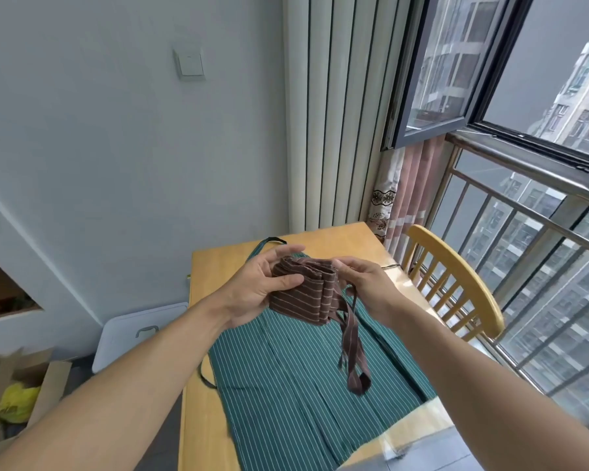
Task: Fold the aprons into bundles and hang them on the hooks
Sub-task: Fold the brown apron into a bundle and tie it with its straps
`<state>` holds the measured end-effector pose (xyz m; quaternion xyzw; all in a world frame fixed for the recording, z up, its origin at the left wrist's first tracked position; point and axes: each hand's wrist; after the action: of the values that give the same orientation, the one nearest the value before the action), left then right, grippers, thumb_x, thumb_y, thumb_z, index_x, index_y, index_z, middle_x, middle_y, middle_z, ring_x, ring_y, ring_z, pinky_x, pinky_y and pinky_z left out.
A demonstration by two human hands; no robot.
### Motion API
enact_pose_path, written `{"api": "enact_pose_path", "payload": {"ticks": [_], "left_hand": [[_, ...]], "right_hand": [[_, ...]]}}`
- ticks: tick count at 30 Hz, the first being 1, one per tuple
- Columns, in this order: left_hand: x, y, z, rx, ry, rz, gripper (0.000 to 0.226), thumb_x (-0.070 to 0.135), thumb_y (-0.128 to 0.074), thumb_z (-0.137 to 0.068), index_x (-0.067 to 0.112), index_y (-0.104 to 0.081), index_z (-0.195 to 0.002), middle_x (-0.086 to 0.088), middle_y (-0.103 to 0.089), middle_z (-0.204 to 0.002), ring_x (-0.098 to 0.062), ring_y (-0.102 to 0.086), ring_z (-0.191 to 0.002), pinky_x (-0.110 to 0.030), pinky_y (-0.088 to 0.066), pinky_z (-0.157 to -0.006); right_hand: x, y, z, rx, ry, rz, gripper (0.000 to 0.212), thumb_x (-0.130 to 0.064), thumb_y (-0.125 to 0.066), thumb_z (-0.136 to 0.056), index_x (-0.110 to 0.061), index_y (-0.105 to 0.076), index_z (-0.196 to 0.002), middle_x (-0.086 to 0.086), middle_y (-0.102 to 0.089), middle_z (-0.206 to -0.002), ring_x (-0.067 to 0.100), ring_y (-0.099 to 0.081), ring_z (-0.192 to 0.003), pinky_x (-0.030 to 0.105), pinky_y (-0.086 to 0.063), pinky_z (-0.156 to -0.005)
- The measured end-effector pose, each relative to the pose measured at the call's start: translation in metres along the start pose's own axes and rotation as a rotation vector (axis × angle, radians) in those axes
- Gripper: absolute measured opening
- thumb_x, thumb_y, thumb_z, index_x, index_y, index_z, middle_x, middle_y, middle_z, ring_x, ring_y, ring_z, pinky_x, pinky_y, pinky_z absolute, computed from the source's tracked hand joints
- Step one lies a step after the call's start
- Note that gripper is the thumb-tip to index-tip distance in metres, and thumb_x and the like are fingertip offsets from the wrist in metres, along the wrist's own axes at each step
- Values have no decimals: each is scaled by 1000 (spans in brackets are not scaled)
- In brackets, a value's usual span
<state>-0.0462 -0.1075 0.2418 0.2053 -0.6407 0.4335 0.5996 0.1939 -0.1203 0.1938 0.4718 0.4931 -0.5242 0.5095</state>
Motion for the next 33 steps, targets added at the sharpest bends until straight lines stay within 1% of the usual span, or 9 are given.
{"api": "enact_pose_path", "payload": {"ticks": [5, 8, 10, 14, 18, 21, 24, 28, 33], "left_hand": [[4, 5, -3, 56, 22, 144, 47, 4, -67, -83, 9, -64, -130, -17, -71, -120, -32, -69, -110, -41, -60, -86], [5, 1, -10, 169, -4, 219, 44, 11, -69, -82, 4, -65, -125, -17, -74, -111, -31, -72, -103, -41, -61, -79], [6, 0, -16, 248, 11, 245, 46, 17, -72, -80, 2, -65, -123, -15, -75, -108, -28, -73, -96, -39, -61, -76], [9, 8, -19, 205, 109, 223, 38, 30, -74, -83, 6, -73, -112, -13, -73, -110, -23, -74, -93, -35, -58, -82], [15, 28, -8, -131, 172, -71, 45, 10, -74, -86, 5, -58, -128, -15, -70, -114, -30, -68, -105, -45, -55, -94], [13, 32, -4, -67, 124, -457, 48, -3, -82, -76, 9, -62, -118, -15, -71, -113, -27, -69, -102, -46, -58, -94], [10, 35, -4, -21, 90, -570, 48, 0, -88, -71, 11, -64, -111, -15, -72, -111, -24, -70, -100, -44, -59, -91], [8, 39, -5, -7, 72, -612, 48, 2, -90, -69, 12, -64, -107, -17, -72, -107, -22, -71, -95, -42, -60, -89], [11, 43, -5, 0, 50, -669, 48, 3, -91, -69, 12, -64, -107, -8, -73, -102, -17, -70, -93, -32, -60, -83]], "right_hand": [[-1, -5, 2, 0, 13, -1, 38, -50, -77, -83, -16, -79, -100, 23, -72, -102, 28, -63, -91, 49, -48, -91], [3, -12, 3, -11, -18, 13, 19, -25, -67, -95, -10, -77, -89, 12, -69, -81, 19, -61, -71, 39, -49, -76], [8, -19, 6, -20, -28, 58, 25, -15, -62, -100, -10, -75, -79, 8, -66, -71, 17, -59, -64, 40, -50, -74], [10, -26, 10, -81, -27, 31, 22, -19, -67, -96, -12, -74, -76, 8, -68, -73, 18, -59, -66, 43, -47, -79], [-1, -23, 14, -19, 67, 11, 27, -33, -67, -89, -7, -74, -95, 8, -72, -88, 16, -65, -81, 32, -48, -86], [-19, -18, 18, -92, 45, 31, 45, -46, -53, -93, -5, -69, -89, 9, -72, -91, 20, -69, -89, 30, -52, -89], [-29, -22, 19, -214, -36, 93, 52, -50, -48, -95, -4, -62, -76, 13, -74, -90, 29, -71, -90, 35, -58, -89], [-28, -31, 17, -238, 26, 229, 21, -21, -70, -94, -9, -66, -111, 12, -72, -87, 22, -68, -79, 33, -58, -66], [-25, -38, 9, -290, 48, 523, 22, -31, -71, -95, -22, -73, -115, -12, -63, -72, 7, -61, -67, 32, -55, -63]]}}
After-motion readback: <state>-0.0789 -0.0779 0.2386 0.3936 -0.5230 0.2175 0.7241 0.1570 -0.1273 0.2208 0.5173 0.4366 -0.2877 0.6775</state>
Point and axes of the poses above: each hand's wrist, its own z-axis away from the middle knuckle, its own y-axis out of the back of the hand, x = y × z
